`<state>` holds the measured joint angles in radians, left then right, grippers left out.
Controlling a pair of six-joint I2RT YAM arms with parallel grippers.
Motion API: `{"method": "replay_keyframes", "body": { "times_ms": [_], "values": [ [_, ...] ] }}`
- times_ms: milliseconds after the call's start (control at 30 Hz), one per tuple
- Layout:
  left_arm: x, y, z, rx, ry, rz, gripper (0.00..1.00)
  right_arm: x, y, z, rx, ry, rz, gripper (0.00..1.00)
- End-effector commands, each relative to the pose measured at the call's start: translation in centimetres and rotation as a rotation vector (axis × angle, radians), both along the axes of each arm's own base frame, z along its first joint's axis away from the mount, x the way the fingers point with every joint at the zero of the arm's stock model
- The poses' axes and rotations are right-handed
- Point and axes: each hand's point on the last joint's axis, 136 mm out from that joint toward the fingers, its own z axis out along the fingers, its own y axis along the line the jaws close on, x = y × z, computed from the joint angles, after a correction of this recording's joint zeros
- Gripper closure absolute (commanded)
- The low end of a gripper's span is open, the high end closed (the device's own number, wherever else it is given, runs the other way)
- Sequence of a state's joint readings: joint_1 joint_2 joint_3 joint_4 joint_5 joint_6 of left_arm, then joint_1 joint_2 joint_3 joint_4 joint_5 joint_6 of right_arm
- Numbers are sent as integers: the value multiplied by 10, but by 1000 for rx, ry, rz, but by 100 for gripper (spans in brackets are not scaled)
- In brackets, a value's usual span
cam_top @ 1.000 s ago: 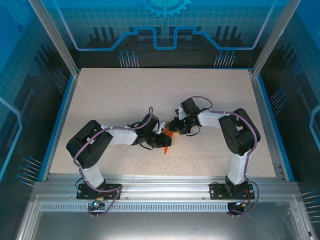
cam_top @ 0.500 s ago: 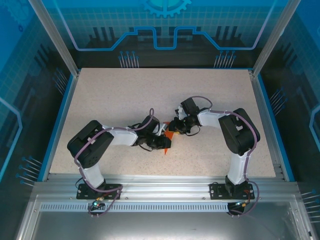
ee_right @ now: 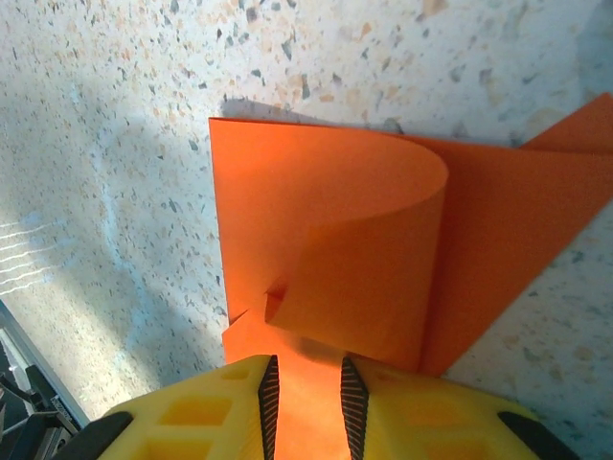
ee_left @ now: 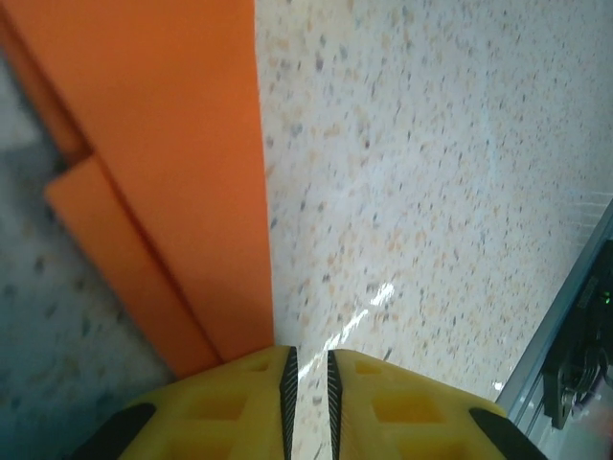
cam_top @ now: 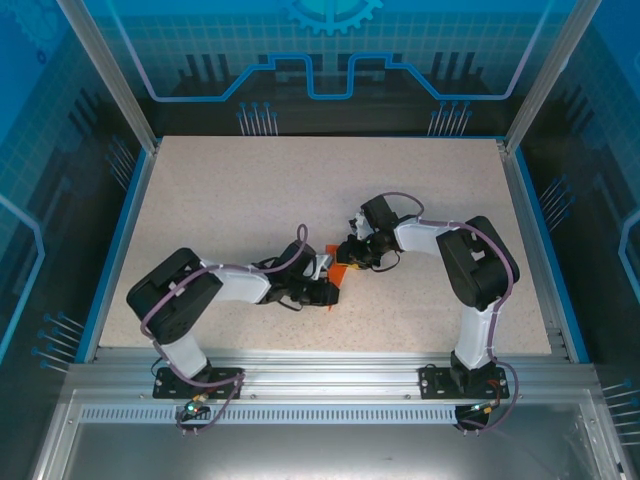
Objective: Fold a paper plane with a square sheet of paper (fold left side to right side)
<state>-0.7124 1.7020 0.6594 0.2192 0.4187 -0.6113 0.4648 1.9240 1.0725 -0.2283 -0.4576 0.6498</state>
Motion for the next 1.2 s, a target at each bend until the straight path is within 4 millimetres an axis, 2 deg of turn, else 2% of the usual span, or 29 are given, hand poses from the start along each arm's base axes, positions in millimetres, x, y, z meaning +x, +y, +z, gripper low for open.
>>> {"method": "replay_keyframes", "body": {
  "times_ms": [0, 267, 400, 533, 633, 900, 1167],
  "values": [
    [-58, 35, -37, 146, 212, -10, 79, -17, -20, -36, -130, 84, -11, 72],
    [-58, 38, -15, 104, 159, -2, 78, -16, -17, -34, -116, 76, -6, 72],
    [-37, 39, 13, 49, 108, 50, 74, -15, -15, -30, -98, 69, -5, 72],
    [-13, 42, 37, -10, 82, 106, 62, -14, -13, -27, -86, 60, -6, 72],
    [0, 37, 46, -33, 67, 123, 55, -13, -13, -27, -84, 59, -7, 72],
    [22, 15, 39, -80, 93, 133, 53, -13, -11, -24, -74, 57, -7, 71],
    [31, 6, 31, -79, 108, 121, 58, -13, -11, -25, -75, 57, -6, 71]
  ]
}}
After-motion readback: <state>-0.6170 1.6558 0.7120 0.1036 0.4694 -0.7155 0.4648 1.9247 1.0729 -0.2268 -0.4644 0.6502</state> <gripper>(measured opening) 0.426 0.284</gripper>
